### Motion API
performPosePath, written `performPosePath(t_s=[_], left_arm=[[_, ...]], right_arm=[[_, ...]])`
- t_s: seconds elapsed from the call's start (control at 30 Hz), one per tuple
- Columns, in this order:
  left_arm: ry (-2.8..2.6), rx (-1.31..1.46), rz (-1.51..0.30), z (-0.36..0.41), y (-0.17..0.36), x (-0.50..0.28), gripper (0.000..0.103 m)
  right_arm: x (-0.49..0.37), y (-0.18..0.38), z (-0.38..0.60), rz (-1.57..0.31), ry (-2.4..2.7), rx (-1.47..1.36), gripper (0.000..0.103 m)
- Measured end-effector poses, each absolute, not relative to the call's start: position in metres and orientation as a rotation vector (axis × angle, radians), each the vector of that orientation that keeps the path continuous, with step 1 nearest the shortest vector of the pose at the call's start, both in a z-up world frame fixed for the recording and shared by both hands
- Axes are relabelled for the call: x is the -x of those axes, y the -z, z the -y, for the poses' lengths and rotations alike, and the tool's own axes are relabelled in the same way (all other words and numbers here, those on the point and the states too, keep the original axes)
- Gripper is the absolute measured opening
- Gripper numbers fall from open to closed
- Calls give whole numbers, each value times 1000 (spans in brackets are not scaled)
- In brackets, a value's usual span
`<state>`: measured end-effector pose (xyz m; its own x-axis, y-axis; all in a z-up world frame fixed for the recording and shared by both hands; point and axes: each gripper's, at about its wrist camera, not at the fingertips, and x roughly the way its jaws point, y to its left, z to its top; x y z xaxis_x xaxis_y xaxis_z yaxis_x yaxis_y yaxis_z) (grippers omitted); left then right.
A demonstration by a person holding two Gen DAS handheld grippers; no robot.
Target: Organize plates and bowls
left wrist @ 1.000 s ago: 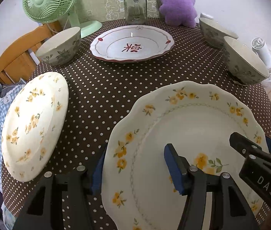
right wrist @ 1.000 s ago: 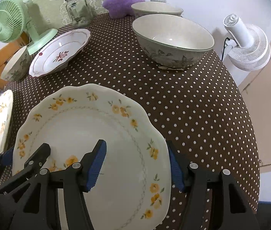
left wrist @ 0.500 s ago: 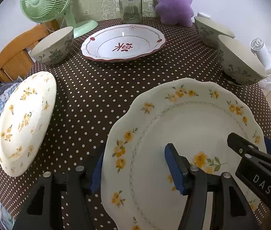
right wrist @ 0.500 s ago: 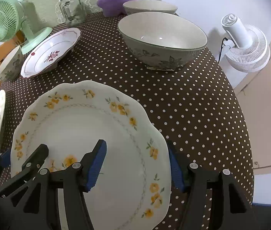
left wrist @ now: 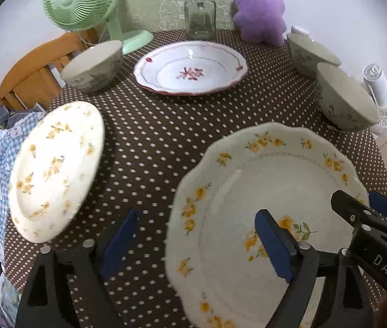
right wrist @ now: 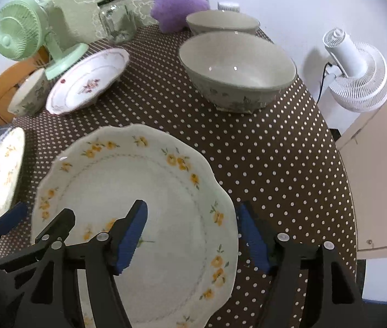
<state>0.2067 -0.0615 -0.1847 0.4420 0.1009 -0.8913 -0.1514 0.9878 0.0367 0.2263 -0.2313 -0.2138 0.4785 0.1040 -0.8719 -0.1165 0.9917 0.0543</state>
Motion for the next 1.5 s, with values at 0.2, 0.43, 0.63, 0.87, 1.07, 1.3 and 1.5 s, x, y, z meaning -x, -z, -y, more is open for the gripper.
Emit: performPosePath(t_s=[0.2, 0.43, 0.63, 0.87, 1.07, 1.3, 1.5], left_arm=[[-172, 67, -1043, 47, 154, -196, 95], [-199, 64, -990, 22, 128, -190, 91], [-188, 65, -974, -7, 123, -190, 88], [-165, 58, -983, -54, 122, -192, 88], [-170, 56, -980, -96, 122, -193, 89], [-183, 43, -991, -135, 132, -199, 89], [-188, 40, -1018, -163, 151, -210, 88]], right_arm=[[-215, 180, 227, -998, -177, 4, 78], [-202, 150, 197, -934, -181, 41, 78], [-199, 143, 168, -930, -162, 1, 78], [-193, 135, 120, -919, -139, -13, 78], [-192, 135, 76, -922, -135, -4, 78], [-198, 145, 27, -947, -132, 0, 78], [-208, 158, -2, -964, -123, 6, 78]])
